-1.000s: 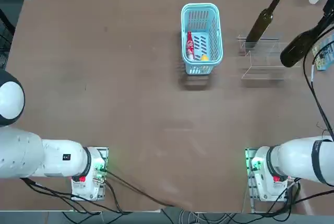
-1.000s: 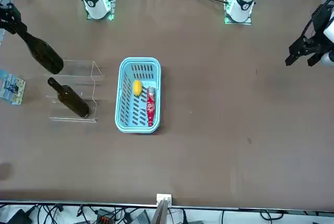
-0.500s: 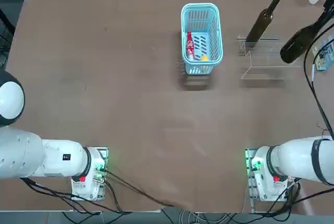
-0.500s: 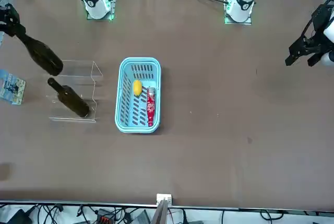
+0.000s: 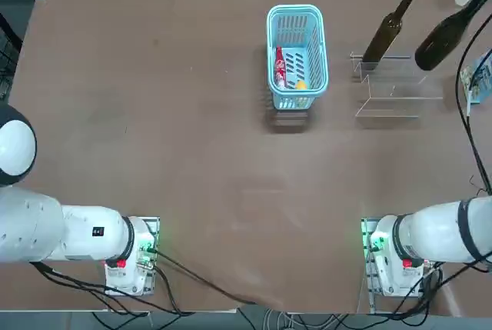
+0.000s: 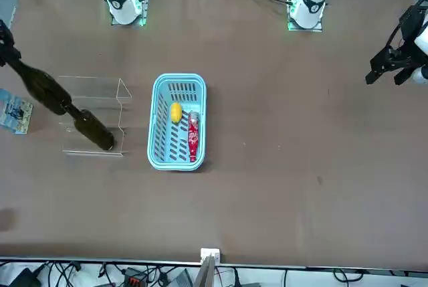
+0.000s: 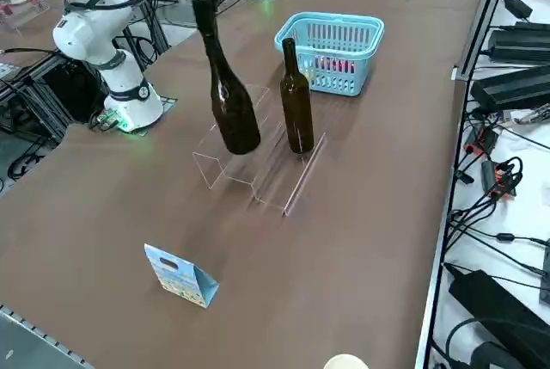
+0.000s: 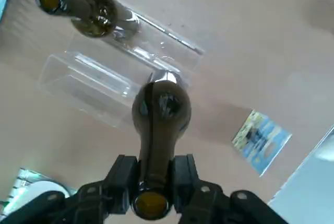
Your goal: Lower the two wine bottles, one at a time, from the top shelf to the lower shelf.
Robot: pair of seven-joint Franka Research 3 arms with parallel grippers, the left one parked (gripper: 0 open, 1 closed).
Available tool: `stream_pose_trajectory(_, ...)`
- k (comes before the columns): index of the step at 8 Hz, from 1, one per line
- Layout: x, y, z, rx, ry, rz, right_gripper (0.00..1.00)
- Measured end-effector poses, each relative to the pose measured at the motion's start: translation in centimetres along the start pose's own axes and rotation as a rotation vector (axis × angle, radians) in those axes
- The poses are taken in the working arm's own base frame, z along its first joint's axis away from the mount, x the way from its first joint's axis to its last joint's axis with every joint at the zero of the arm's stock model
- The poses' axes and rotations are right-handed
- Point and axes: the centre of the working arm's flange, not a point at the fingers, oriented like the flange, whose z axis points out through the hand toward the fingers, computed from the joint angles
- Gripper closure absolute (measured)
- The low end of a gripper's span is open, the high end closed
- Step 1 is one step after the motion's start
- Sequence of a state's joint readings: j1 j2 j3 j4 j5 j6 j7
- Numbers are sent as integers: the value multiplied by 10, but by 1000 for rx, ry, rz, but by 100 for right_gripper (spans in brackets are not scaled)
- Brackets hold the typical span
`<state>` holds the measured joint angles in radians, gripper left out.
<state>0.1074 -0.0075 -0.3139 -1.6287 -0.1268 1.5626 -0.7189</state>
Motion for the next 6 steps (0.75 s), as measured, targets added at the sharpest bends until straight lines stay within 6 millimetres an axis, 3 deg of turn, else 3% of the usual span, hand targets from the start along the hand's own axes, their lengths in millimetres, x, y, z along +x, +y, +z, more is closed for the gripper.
stream_pose_trajectory(3, 40, 17, 14, -42, -10, -93, 60)
stream_pose_trajectory(6, 64, 25, 33, -74, 3, -155, 60)
